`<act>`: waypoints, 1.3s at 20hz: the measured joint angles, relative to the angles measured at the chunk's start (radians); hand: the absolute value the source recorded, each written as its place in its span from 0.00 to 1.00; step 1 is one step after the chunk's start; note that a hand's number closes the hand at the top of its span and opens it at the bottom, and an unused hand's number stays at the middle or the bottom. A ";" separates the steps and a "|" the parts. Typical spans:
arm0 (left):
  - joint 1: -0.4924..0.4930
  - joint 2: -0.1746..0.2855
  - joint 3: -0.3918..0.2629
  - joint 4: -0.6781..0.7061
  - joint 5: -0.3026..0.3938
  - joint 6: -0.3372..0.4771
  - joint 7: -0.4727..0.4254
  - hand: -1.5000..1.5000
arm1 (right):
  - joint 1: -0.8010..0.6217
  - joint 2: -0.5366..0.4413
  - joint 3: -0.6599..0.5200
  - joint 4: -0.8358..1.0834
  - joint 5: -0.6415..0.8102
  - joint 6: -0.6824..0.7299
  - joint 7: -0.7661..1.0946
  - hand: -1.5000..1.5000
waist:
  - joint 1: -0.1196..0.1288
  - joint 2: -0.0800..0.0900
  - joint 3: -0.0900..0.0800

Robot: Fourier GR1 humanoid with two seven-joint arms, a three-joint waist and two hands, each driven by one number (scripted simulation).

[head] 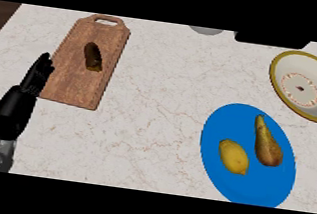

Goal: Pick the lemon from the plate and place it in the bowl

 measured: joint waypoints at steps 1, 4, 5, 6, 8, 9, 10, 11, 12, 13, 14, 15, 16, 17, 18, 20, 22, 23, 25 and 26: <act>-0.007 -0.005 -0.004 -0.009 -0.003 -0.007 0.015 0.50 | -0.001 0.007 0.002 -0.007 0.013 -0.002 0.000 1.00 | 0.002 0.000 0.003; -0.013 -0.033 -0.048 -0.029 -0.007 -0.039 0.043 0.50 | 0.031 0.014 0.023 -0.074 0.041 0.016 -0.020 1.00 | 0.001 0.000 0.007; -0.024 -0.041 -0.067 -0.039 -0.006 -0.049 0.066 0.50 | 0.050 0.022 0.041 -0.103 0.056 0.021 -0.040 1.00 | -0.002 0.000 0.008; -0.029 -0.046 -0.086 -0.051 0.000 -0.069 0.081 0.50 | 0.071 0.035 0.062 -0.133 0.070 0.022 -0.059 1.00 | -0.004 -0.001 0.009; -0.028 -0.062 -0.116 -0.053 0.012 -0.095 0.094 0.50 | 0.096 -0.045 0.099 -0.123 0.208 0.005 -0.069 1.00 | -0.011 0.002 0.004; -0.041 -0.071 -0.129 -0.048 0.019 -0.111 0.110 0.50 | 0.110 -0.028 0.132 -0.120 0.247 -0.017 -0.071 0.00 | -0.009 0.002 0.005; -0.040 -0.077 -0.138 -0.048 0.027 -0.126 0.118 0.50 | 0.130 0.000 0.157 -0.112 0.268 -0.028 -0.091 0.00 | -0.005 0.002 0.007; -0.047 -0.089 -0.151 -0.056 0.028 -0.129 0.136 0.50 | 0.139 0.035 0.182 -0.092 0.284 -0.038 -0.119 0.00 | -0.001 0.003 0.008; -0.048 -0.095 -0.154 -0.057 0.029 -0.139 0.141 0.50 | 0.149 0.060 0.198 -0.085 0.299 -0.041 -0.143 0.00 | 0.001 0.003 0.009; -0.052 -0.102 -0.159 -0.062 0.031 -0.146 0.151 0.50 | 0.143 0.080 0.220 -0.065 0.327 -0.047 -0.161 0.00 | 0.004 0.003 0.010; -0.051 -0.107 -0.164 -0.061 0.031 -0.156 0.150 0.50 | 0.140 0.081 0.236 -0.059 0.360 -0.051 -0.167 0.00 | 0.006 0.003 0.010; -0.058 -0.112 -0.164 -0.055 0.033 -0.160 0.158 0.50 | 0.133 0.070 0.251 -0.053 0.392 -0.048 -0.169 0.00 | 0.007 0.003 0.010; -0.060 -0.123 -0.175 -0.059 0.026 -0.154 0.169 0.50 | 0.125 0.056 0.266 -0.051 0.426 -0.046 -0.161 0.00 | 0.009 0.003 0.010; -0.060 -0.125 -0.174 -0.058 0.028 -0.157 0.170 0.50 | 0.115 0.040 0.284 -0.044 0.462 -0.042 -0.149 0.00 | 0.011 0.003 0.010; -0.063 -0.131 -0.179 -0.057 0.023 -0.155 0.175 0.50 | 0.111 0.016 0.300 -0.051 0.495 -0.033 -0.127 0.00 | 0.010 0.003 0.010; -0.067 -0.134 -0.181 -0.063 0.029 -0.165 0.182 0.50 | 0.075 -0.038 0.323 -0.056 0.552 0.000 -0.058 0.00 | 0.014 0.002 0.010; -0.070 -0.140 -0.186 -0.059 0.020 -0.161 0.184 0.50 | 0.036 -0.098 0.348 -0.073 0.602 0.051 0.033 0.00 | 0.017 0.002 0.009; -0.074 -0.142 -0.187 -0.066 0.021 -0.160 0.196 0.50 | 0.015 -0.132 0.358 -0.078 0.622 0.085 0.079 0.00 | 0.019 0.001 0.008; -0.077 -0.151 -0.194 -0.068 0.014 -0.154 0.200 0.50 | -0.010 -0.191 0.396 -0.090 0.652 0.168 0.170 0.00 | 0.023 0.001 0.007; -0.083 -0.151 -0.192 -0.069 0.015 -0.155 0.204 0.50 | -0.027 -0.215 0.415 -0.097 0.653 0.221 0.218 0.00 | 0.026 0.001 0.006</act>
